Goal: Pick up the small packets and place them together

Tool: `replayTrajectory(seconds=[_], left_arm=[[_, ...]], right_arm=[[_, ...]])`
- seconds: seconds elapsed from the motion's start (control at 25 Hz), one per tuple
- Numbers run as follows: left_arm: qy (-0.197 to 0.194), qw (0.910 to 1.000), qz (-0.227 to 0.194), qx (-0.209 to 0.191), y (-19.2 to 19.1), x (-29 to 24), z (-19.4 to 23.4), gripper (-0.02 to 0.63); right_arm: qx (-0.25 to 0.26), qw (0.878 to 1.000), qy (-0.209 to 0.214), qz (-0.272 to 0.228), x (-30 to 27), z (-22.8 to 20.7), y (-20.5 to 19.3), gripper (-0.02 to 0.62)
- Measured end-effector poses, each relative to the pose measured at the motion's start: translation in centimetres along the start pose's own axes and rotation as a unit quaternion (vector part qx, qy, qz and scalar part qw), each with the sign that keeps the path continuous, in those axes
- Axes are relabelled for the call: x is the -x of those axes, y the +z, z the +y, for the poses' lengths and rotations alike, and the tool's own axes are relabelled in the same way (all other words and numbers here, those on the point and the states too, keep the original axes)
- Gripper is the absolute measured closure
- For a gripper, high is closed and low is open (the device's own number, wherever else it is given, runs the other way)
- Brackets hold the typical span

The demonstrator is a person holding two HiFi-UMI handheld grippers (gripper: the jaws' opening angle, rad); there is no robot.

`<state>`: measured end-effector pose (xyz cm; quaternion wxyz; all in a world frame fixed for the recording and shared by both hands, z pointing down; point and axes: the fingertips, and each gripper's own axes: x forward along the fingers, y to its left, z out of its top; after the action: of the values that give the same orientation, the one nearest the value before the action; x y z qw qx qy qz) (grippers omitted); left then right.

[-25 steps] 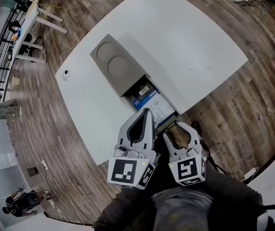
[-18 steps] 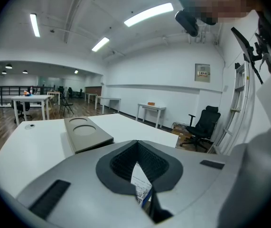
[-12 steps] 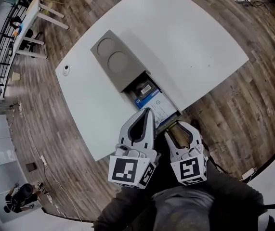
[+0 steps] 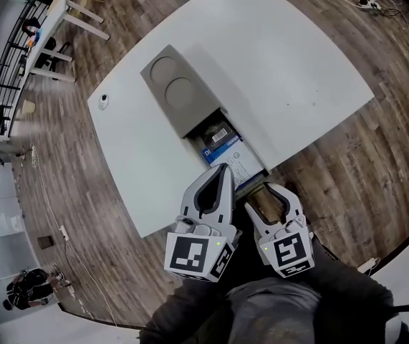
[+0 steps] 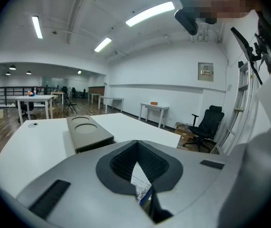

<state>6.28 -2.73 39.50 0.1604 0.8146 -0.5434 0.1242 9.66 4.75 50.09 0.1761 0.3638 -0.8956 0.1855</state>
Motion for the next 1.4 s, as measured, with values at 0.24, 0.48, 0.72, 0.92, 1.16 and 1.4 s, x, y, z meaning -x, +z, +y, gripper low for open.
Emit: replayTrajectory(seconds=[0.24, 0.48, 0.72, 0.92, 1.16, 1.4], left_arm=[[-0.001, 1.0, 0.0, -0.001, 0.2, -0.4, -1.0, 0.603], [0.009, 0.9996, -0.025, -0.008, 1.5, 0.8, -1.3, 0.603], [0.046, 0.9951, -0.086, -0.012, 6.7, 4.8, 0.2, 0.603], [0.082, 0.9896, -0.118, 0.002, 8.1, 6.9, 3.0, 0.603], [0.097, 0.9872, -0.123, 0.031, 7.3, 8.1, 5.7, 0.603], [0.098, 0.9873, -0.116, 0.047, 6.7, 7.9, 8.2, 0.603]], right_arm=[[0.004, 1.0, 0.015, -0.003, 2.9, -1.1, -0.3, 0.379], [0.078, 0.996, 0.022, -0.034, 3.1, -2.8, 4.6, 0.379], [0.146, 0.988, 0.052, -0.014, 1.8, -1.1, 9.6, 0.379], [0.199, 0.975, 0.084, 0.055, -0.5, 0.4, 9.4, 0.379], [0.211, 0.958, 0.11, 0.159, -2.9, 0.8, 6.1, 0.368], [0.239, 0.931, 0.115, 0.251, -5.9, 0.6, 4.0, 0.278]])
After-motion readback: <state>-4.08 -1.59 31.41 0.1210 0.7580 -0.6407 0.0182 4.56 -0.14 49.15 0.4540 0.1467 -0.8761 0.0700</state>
